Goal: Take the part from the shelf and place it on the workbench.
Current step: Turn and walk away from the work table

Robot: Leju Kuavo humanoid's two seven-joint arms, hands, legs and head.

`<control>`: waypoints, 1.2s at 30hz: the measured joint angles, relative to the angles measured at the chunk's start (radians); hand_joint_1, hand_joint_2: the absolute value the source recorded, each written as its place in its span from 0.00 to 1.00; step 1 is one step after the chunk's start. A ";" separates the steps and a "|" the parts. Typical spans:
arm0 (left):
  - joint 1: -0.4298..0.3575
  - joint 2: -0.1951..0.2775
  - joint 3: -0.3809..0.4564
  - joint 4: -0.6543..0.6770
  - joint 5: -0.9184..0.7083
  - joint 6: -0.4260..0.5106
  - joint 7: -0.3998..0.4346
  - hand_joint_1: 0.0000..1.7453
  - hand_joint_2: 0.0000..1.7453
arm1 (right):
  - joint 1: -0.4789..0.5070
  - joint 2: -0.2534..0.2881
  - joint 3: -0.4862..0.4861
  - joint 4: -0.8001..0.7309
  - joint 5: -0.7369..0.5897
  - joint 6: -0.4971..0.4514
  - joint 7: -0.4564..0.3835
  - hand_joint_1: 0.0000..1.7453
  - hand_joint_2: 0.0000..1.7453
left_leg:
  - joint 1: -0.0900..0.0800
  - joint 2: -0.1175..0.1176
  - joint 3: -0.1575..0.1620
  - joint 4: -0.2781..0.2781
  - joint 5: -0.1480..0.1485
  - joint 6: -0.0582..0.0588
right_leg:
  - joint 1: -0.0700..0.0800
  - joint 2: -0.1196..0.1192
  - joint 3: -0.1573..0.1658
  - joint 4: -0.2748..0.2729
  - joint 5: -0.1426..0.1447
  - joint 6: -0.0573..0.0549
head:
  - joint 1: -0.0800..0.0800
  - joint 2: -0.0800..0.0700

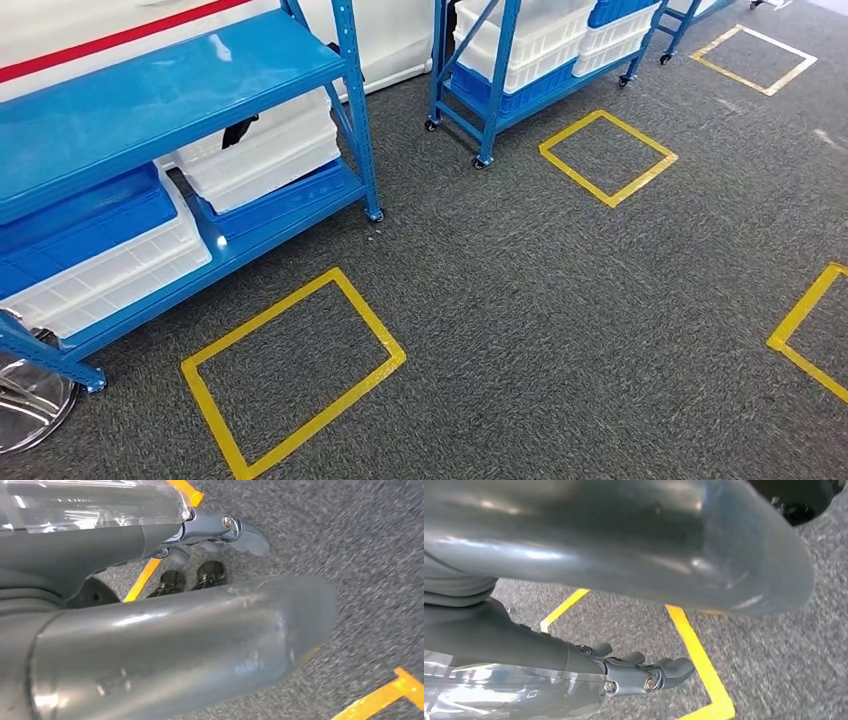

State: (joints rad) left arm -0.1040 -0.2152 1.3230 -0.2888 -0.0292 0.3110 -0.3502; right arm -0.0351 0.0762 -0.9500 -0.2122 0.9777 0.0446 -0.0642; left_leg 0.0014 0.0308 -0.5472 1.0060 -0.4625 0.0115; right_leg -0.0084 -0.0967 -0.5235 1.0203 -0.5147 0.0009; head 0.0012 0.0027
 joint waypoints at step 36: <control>0.000 -0.010 -0.002 0.000 0.004 0.012 -0.007 0.00 0.00 | 0.004 0.000 -0.010 0.001 0.024 0.008 0.018 0.00 0.00 | 0.005 -0.057 0.003 -0.012 0.014 0.019 | -0.005 0.089 -0.121 0.254 -0.124 0.012 | 0.006 0.000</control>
State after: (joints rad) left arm -0.1043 -0.2249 1.3210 -0.2888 -0.0256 0.3231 -0.3568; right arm -0.0306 0.0759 -0.9602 -0.2114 1.0018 0.0523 -0.0463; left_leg 0.0059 -0.0265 -0.5446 0.9940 -0.4487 0.0302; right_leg -0.0133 -0.0075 -0.6440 1.2742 -0.6384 0.0130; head 0.0076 0.0027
